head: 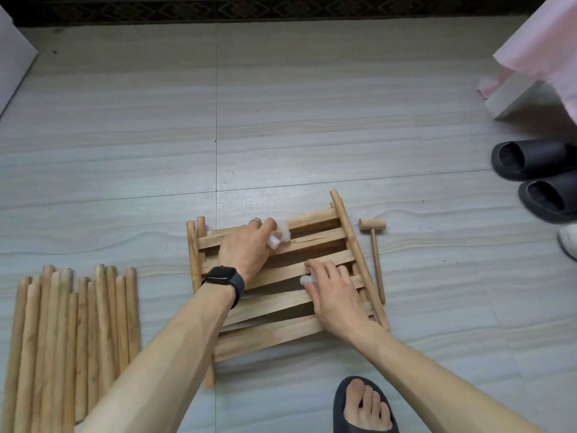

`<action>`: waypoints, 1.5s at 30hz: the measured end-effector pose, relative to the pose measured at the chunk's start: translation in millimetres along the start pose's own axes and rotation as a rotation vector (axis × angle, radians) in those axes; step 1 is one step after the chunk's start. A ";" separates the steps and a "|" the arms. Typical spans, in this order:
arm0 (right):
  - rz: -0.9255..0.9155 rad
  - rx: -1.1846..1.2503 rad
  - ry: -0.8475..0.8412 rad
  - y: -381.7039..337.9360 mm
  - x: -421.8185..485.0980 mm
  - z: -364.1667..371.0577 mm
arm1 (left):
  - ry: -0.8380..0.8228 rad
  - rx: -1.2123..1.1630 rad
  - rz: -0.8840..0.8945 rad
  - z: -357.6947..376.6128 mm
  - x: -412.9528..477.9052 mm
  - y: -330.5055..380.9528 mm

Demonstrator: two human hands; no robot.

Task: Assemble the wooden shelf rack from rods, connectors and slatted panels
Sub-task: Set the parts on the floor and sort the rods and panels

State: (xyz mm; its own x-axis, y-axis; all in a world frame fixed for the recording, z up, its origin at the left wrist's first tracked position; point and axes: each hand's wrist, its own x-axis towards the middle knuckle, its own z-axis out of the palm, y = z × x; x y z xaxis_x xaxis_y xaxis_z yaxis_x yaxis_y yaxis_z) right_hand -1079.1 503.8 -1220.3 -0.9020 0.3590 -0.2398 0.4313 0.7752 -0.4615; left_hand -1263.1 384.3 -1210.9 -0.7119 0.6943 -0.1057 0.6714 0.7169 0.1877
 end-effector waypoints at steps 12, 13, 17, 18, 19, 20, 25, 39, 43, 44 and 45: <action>-0.034 -0.087 -0.057 -4.0 4.1 -9.0 | -0.060 0.071 -0.015 3.5 17.7 23.5; -0.040 -0.083 -0.052 -3.1 4.3 -8.7 | -0.038 0.094 0.017 3.3 18.8 22.5; -0.061 -0.011 -0.036 -0.3 3.4 -10.2 | 0.050 0.086 0.129 -10.1 23.4 15.6; -0.055 0.050 -0.023 -0.4 2.4 -12.2 | 0.049 -0.005 0.075 -18.7 24.4 13.2; -0.029 0.139 0.004 -0.3 0.4 -15.5 | 0.045 -0.126 -0.012 -27.7 22.7 9.3; 0.019 0.239 0.051 -0.6 -2.3 -19.9 | 0.059 -0.247 -0.112 -36.7 17.4 3.3; 0.246 0.595 0.219 -22.3 -6.3 -48.1 | 0.235 -0.543 -0.351 -58.3 -64.2 -56.1; -0.476 -0.160 -0.474 -295.5 -23.9 -40.7 | 0.249 -0.545 -0.984 -84.3 -359.5 -176.8; -0.544 -0.201 -0.633 -321.6 -51.9 20.7 | 0.040 -0.483 -1.146 -53.9 -435.0 -192.8; -0.543 -0.186 -0.659 -325.2 -59.0 36.7 | 0.001 -0.471 -1.160 -46.9 -450.3 -194.9; -0.527 -0.151 -0.672 -327.6 -67.1 52.4 | -0.028 -0.469 -1.170 -40.8 -462.7 -196.7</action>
State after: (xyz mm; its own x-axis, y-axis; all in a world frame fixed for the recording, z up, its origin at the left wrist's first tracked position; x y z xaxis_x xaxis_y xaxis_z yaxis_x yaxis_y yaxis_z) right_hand -1158.8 198.6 -1097.8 -0.7595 -0.4132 -0.5023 -0.0903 0.8318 -0.5478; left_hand -1074.3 -80.6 -1159.1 -0.8214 -0.3344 -0.4620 -0.4981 0.8152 0.2955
